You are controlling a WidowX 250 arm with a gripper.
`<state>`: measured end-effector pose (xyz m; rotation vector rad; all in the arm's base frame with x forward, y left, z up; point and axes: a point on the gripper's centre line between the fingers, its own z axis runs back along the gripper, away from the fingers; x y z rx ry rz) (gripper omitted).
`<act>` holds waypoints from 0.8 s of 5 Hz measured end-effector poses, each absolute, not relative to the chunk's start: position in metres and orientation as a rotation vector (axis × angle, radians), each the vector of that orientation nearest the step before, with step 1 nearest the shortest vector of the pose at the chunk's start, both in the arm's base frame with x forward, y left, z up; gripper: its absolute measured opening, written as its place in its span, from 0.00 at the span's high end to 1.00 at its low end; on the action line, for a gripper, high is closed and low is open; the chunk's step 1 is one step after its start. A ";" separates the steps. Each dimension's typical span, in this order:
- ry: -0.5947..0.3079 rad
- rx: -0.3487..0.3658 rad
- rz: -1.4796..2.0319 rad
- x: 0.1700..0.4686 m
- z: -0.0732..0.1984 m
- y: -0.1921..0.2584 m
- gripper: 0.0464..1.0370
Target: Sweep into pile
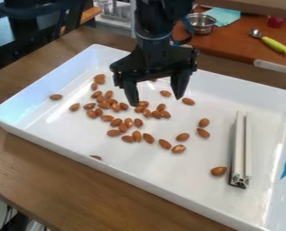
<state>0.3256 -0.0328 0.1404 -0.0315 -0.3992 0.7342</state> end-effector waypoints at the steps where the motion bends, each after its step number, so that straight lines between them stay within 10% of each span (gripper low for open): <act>1: -0.352 0.000 0.739 0.319 0.125 -0.032 0.04; 4: -0.260 -0.046 0.809 0.330 0.152 -0.073 0.04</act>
